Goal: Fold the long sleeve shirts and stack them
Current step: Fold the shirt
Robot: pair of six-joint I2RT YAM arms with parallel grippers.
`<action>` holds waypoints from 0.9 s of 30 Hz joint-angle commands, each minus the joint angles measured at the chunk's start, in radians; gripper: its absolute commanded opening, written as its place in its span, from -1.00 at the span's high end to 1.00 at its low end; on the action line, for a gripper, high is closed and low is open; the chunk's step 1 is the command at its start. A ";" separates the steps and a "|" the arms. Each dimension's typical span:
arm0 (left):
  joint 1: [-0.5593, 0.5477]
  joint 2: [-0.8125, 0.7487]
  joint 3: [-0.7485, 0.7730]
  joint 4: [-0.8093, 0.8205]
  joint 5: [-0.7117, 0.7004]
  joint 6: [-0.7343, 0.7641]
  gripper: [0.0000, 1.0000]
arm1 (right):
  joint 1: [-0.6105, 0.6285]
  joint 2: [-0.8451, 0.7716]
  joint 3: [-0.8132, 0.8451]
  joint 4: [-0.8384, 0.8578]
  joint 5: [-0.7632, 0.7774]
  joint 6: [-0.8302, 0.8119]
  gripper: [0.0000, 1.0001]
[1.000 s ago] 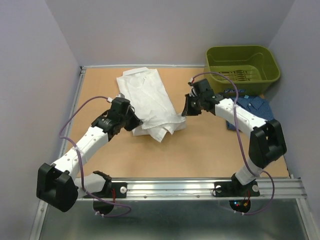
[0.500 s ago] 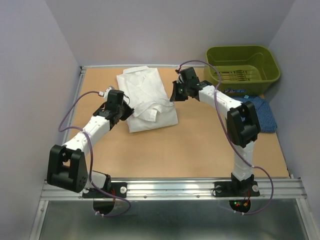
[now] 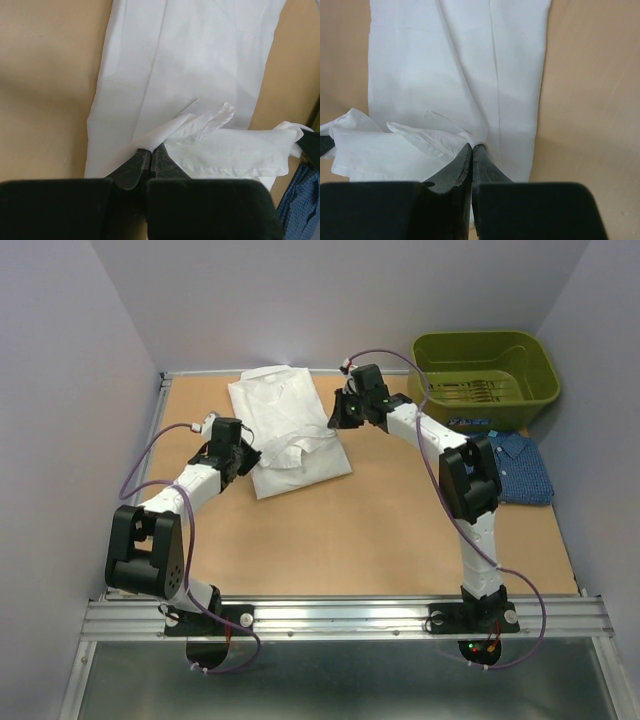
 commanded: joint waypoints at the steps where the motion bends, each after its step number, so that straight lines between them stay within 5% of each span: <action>1: 0.032 0.001 -0.022 0.090 0.000 -0.007 1.00 | 0.000 0.041 0.109 0.092 -0.039 -0.017 0.92; 27: 0.104 0.210 0.171 0.137 0.014 0.087 1.00 | 0.003 0.251 0.332 0.152 -0.007 -0.063 0.80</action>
